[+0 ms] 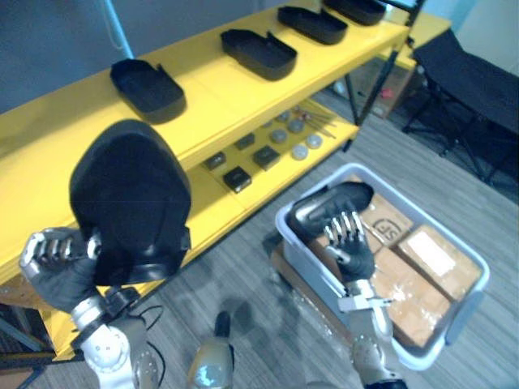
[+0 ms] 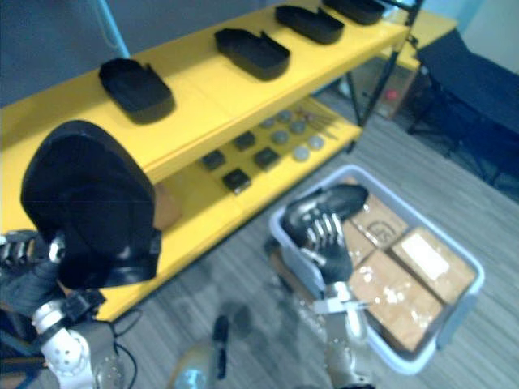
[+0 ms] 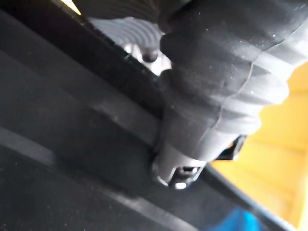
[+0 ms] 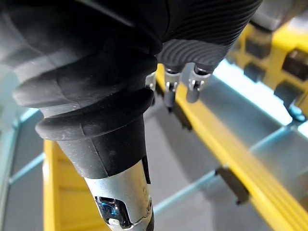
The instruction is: Walk over and take plastic housings, then place them on the shelf
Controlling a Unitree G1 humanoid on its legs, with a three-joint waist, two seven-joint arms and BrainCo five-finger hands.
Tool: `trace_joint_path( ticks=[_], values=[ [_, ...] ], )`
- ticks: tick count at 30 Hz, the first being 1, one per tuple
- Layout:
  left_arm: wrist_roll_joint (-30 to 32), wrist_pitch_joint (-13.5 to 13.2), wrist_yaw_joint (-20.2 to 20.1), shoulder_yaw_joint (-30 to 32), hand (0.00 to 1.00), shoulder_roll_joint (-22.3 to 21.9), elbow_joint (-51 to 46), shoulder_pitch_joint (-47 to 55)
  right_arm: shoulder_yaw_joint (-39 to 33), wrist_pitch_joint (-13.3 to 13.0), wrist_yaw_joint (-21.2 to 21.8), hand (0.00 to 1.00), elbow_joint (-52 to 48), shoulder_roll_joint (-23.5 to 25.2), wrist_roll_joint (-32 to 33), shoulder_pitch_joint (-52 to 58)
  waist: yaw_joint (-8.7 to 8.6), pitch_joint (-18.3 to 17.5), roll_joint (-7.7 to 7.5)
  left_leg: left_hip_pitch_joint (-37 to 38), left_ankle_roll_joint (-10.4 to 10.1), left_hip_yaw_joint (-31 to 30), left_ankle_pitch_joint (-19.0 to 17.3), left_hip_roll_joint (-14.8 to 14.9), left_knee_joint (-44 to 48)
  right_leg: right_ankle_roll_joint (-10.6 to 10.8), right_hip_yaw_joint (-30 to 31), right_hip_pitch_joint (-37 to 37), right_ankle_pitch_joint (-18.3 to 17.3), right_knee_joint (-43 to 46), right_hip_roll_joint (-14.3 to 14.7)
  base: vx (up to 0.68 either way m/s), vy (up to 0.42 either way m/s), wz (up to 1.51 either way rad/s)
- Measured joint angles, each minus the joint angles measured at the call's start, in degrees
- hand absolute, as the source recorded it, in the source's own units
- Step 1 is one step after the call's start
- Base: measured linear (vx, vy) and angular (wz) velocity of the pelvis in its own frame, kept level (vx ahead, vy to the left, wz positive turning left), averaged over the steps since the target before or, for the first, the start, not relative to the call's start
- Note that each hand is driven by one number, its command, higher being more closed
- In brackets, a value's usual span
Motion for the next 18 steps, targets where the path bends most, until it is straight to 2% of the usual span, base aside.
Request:
trace_joint_path(
  ticks=[1, 2, 3, 4, 6, 7, 8, 9, 10, 11, 13, 15, 18],
  values=[
    [1.2, 0.0, 0.6, -0.4, 1.0, 1.0, -0.1, -0.5, 0.9, -0.9, 0.5, 0.0, -0.3, 0.1, -0.8, -0.9, -1.01, 0.1, 0.19, 1.5, 0.8, -2.8, -0.7, 0.1, -1.1, 4.4, 4.8, -4.2, 1.1, 7.4, 0.7, 0.31, 0.121, 0.62],
    [1.4, 0.0, 1.1, -0.4, 1.0, 1.4, 0.1, -1.0, 1.6, -1.0, 1.0, 0.0, -0.5, 0.2, -1.1, -1.6, -1.5, -0.1, -0.11, 2.1, 1.4, -3.9, -0.5, 0.1, -1.6, 5.5, 5.6, -5.6, -3.4, 9.0, 1.8, 0.27, 0.055, 0.85],
    [1.4, 0.2, 1.8, -0.8, 1.0, 2.1, 1.1, -2.5, 3.0, -1.0, 1.3, 0.0, -1.0, 0.0, -2.1, -3.1, -2.36, 0.0, 0.04, 3.6, 1.6, -5.8, -0.5, 0.3, -2.5, 6.0, 6.3, -7.0, -9.0, 7.3, 4.6, 0.21, 0.012, 0.72],
    [1.4, 0.3, 2.0, -1.3, 1.0, 2.1, 1.5, -3.2, 3.6, -1.0, 1.6, 0.0, -1.3, -0.1, -2.1, -3.9, -2.67, 0.0, 0.05, 4.4, 1.3, -6.6, -0.2, 0.3, -2.8, 6.0, 6.6, -7.3, -10.7, 4.9, 6.2, 0.25, 0.039, 0.94],
    [0.9, 0.5, 2.4, -3.2, 1.0, 2.8, 4.1, -6.9, 3.7, -1.0, 2.2, 0.0, -1.8, -0.4, -2.1, -6.1, -3.01, -0.1, 0.18, 5.6, 0.8, -10.7, -0.4, 0.0, -3.1, 6.3, 10.0, -8.3, -12.4, -8.7, 12.3, 0.27, -0.025, 1.08],
    [0.5, 0.5, 2.3, -4.2, 1.0, 3.1, 5.1, -8.1, 3.7, -0.9, 2.2, 0.0, -2.3, -0.9, -2.1, -6.5, -3.07, -0.1, 0.15, 5.6, 0.5, -12.3, -0.6, -0.5, -3.1, 6.9, 11.7, -8.6, -12.0, -13.5, 13.7, 0.2, -0.107, 1.15],
    [0.2, 0.6, 2.3, -4.7, 1.0, 3.1, 6.2, -8.7, 3.8, -0.5, 2.2, 0.0, -2.8, -1.4, -2.1, -6.4, -3.04, -0.4, -0.29, 5.6, 0.3, -13.9, -0.7, -1.5, -3.1, 7.3, 12.5, -8.6, -10.9, -17.0, 13.9, 0.19, -0.148, 1.08],
    [0.2, 0.6, 2.4, -5.3, 1.0, 3.2, 6.7, -8.4, 4.3, 0.4, 2.2, 0.0, -2.9, -1.7, -2.1, -6.7, -2.85, -0.9, -1.19, 5.8, -0.4, -15.1, -1.2, -3.1, -3.0, 6.6, 12.7, -8.4, -6.9, -20.3, 13.1, 0.22, -0.236, 0.93],
    [0.2, 0.6, 2.4, -5.4, 1.0, 2.9, 6.8, -7.8, 5.3, 1.0, 2.2, 0.0, -2.8, -2.1, -2.1, -7.2, -2.78, -1.5, -1.87, 5.6, -1.0, -15.7, -2.0, -4.2, -2.6, 8.3, 12.7, -8.0, -4.4, -21.9, 12.4, 0.18, -0.221, 0.68],
    [0.1, 0.8, 2.4, -5.7, 1.0, 2.3, 7.2, -7.1, 5.9, 1.4, 2.1, 0.0, -2.5, -2.7, -2.1, -7.4, -2.66, -1.8, -0.59, 5.3, -1.5, -16.4, -2.6, -3.6, -1.9, 8.0, 11.8, -7.3, -4.1, -22.7, 12.8, 0.18, -0.191, 0.44],
    [-1.0, 1.4, 2.0, -6.5, 1.0, 0.9, 7.2, -3.8, 7.6, 2.9, 2.2, 0.0, -2.1, -4.8, -2.1, -8.1, -1.29, -4.4, 3.19, 4.4, -2.5, -16.2, -3.9, -1.4, -0.9, 7.2, 10.6, -4.1, -1.3, -29.6, 15.7, 0.18, -0.125, 0.11],
    [-1.5, 2.0, 1.2, -6.8, 1.0, 0.2, 7.2, -3.6, 7.3, 3.2, 2.2, 0.0, -1.9, -5.3, -2.0, -8.6, -1.15, -5.1, 4.31, 5.5, -2.5, -14.0, -3.9, -0.6, -1.2, 6.9, 10.1, -1.8, -0.8, -31.7, 16.4, 0.14, -0.105, 0.03],
    [-1.6, 1.9, 0.1, -6.9, 1.0, 0.3, 7.1, -3.4, 7.4, 3.4, 2.2, 0.0, -1.4, -5.7, -1.7, -9.0, -1.28, -6.1, 4.74, 7.4, -2.5, -11.6, -4.0, 0.5, -2.8, 6.9, 10.8, -0.6, -0.8, -32.3, 17.2, 0.07, -0.053, -0.12]
  ],
)
